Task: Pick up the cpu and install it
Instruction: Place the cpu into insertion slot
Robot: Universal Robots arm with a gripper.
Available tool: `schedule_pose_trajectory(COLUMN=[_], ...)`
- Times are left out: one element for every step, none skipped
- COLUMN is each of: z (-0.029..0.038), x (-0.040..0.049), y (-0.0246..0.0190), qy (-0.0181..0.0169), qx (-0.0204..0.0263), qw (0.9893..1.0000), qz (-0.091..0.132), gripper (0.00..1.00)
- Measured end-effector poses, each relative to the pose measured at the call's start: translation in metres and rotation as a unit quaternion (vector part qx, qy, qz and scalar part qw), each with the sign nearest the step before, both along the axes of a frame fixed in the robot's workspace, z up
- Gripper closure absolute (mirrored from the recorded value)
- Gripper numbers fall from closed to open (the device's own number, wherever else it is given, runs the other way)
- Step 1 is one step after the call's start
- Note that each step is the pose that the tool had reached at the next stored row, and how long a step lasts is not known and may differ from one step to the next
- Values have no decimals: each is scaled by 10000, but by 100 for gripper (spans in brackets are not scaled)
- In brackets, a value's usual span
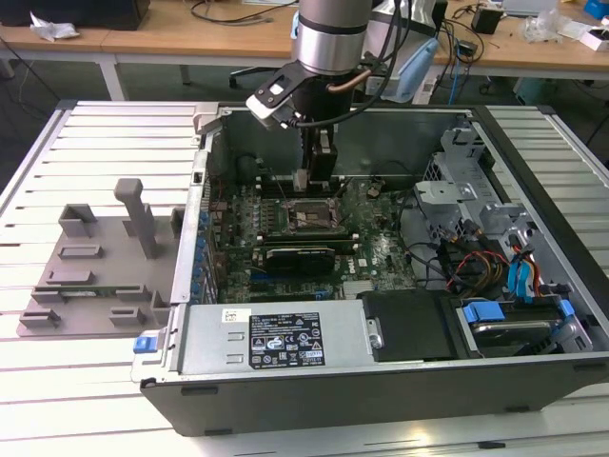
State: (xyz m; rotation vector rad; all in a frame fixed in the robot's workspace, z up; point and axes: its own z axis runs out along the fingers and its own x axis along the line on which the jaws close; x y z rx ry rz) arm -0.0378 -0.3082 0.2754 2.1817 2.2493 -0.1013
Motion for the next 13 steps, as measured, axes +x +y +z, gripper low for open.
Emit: schedule_pose_trajectory(z=[-6, -11, -14, -18, -22, -31, -43, -54, -61, -69, -76, -85, -104], x=[0, 1, 1, 2, 3, 4, 5, 6, 6, 6, 6, 7, 8], y=[8, 16, 21, 29, 35, 48, 61, 86, 104, 116, 128, 139, 142], qy=[0, 0, 0, 0, 0, 0, 0, 0, 0, 0, 0, 0, 0], qx=[0, -1, -1, -2, -3, -3, -3, -7, -9, -8, -10, -14, -19], qw=[10000, 10000, 10000, 10000, 10000, 10000, 10000, 10000, 10000, 10000, 10000, 10000, 10000], qz=[0, 0, 0, 0, 0, 0, 0, 0, 1, 0, 0, 0, 0], gripper=[45, 45, 45, 45, 45, 45, 45, 45, 45, 45, 45, 45, 45])
